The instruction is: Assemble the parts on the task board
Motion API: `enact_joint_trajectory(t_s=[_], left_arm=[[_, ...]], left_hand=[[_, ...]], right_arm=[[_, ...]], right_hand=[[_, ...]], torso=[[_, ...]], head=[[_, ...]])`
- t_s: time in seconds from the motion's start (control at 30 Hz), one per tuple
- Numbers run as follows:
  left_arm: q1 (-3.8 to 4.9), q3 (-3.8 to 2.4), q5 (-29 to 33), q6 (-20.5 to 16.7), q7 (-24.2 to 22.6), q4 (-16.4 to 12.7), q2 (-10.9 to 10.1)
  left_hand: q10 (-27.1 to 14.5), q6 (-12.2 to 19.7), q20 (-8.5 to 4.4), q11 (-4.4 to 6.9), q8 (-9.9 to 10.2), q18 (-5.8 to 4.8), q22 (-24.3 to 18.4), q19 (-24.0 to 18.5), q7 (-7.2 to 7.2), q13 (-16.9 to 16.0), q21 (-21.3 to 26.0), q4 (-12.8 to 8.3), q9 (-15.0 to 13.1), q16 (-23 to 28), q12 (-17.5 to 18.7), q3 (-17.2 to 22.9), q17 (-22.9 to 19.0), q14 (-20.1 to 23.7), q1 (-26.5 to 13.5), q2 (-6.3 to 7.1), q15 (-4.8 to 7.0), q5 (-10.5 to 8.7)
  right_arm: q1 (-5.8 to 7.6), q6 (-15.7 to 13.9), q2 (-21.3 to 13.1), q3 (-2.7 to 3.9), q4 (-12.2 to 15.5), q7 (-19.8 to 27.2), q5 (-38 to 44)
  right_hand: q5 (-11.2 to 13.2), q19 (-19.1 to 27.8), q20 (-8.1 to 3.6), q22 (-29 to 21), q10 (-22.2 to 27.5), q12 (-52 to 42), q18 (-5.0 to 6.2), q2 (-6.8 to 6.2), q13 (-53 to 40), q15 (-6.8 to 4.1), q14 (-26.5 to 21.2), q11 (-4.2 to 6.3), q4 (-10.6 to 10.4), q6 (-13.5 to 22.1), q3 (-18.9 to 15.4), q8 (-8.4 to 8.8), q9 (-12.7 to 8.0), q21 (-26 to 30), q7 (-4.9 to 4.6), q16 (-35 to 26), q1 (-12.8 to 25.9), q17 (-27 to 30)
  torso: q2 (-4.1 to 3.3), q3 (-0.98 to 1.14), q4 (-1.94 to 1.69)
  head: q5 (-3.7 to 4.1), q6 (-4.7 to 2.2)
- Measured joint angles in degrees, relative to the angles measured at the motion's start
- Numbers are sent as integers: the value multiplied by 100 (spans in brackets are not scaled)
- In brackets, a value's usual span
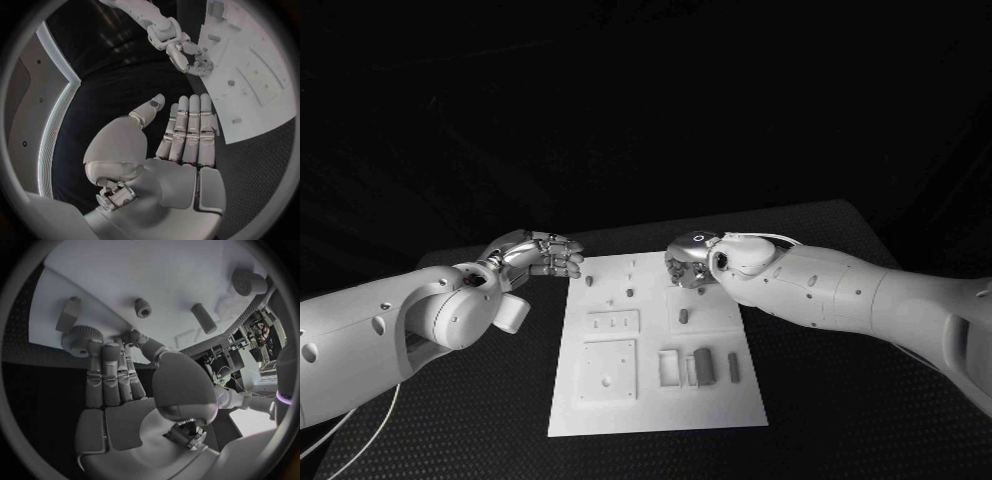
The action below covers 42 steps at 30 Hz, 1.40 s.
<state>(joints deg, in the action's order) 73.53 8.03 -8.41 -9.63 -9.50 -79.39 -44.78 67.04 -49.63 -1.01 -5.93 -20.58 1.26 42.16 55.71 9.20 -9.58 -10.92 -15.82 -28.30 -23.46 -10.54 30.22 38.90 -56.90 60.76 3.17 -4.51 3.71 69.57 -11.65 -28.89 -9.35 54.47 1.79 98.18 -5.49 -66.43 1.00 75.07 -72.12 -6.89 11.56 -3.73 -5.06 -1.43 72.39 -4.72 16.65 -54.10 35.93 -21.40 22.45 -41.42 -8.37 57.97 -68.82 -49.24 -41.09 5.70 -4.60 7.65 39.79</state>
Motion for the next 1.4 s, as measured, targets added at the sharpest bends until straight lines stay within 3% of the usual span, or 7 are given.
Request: enact_joint_trajectory(t_s=[0.2, 0.57, 0.83, 1.1, 1.4], left_arm=[[0, 0, 0, 1, 1, 6, 4], [0, 0, -1, 1, 2, 13, -2], [1, 0, -1, 1, 3, 27, -2], [1, 0, -1, 1, 3, 55, 22], [12, 0, -1, -1, 2, 51, 9]], left_hand=[[0, 0, 0, 0, 0, 0, 6, 0, 0, 0, 0, 0, 0, 0, 22, 0, 0, 0, 0, 0, 0, 0], [0, 0, 0, 0, 0, -1, 5, 0, 0, -4, 0, 0, 0, 0, 22, 0, 12, 0, 0, 0, 0, 0], [20, 0, 0, -20, 0, -1, 10, 0, 0, -4, 0, 0, 0, 0, 22, 0, 18, 0, 0, 0, 0, -22], [20, 0, 0, -20, 0, -1, 10, 0, 0, -6, 0, 0, 0, 23, 22, 0, 22, 0, 0, 0, 0, -22], [20, 0, 0, -20, 0, -2, 15, 0, 0, -8, 23, 0, 0, 23, 42, 0, 27, 0, 0, 0, 0, -21]], right_arm=[[-8, -119, 2, -6, 38, -53, 25], [-29, -332, 3, -12, 158, -235, 10], [-32, -630, 211, 88, 130, -490, -36], [1, -829, 521, 145, -71, -610, -53], [61, -933, 964, 152, -553, -646, -72]], right_hand=[[33, -20, -61, -1, -185, -125, -11, 67, 0, -101, 1, 86, 16, -175, 210, -99, 49, -266, 109, 181, 90, -58], [17, 12, -93, -4, -317, -156, -13, 64, 0, -143, 0, 134, 12, -242, 275, -144, 49, -429, 116, 281, 180, -70], [17, -1, -123, -5, -347, -164, -18, 64, 0, -164, 21, 164, 11, -244, 275, -172, 49, -482, 119, 325, 179, -76], [20, -1, -123, -5, -346, -164, -18, 64, 0, -163, 21, 166, 27, -244, 292, -172, 49, -507, 120, 345, 179, -76], [38, 1, -123, -6, -345, -163, -19, 63, 0, -161, 21, 167, 26, -244, 292, -172, 49, -507, 121, 345, 178, -75]], torso=[[-7, 1, 1], [-17, 3, 5], [-23, 7, 13], [-29, 7, 12], [-35, 3, 4]], head=[[1, -14], [-24, -54], [-49, -94], [-62, -140], [-82, -169]])
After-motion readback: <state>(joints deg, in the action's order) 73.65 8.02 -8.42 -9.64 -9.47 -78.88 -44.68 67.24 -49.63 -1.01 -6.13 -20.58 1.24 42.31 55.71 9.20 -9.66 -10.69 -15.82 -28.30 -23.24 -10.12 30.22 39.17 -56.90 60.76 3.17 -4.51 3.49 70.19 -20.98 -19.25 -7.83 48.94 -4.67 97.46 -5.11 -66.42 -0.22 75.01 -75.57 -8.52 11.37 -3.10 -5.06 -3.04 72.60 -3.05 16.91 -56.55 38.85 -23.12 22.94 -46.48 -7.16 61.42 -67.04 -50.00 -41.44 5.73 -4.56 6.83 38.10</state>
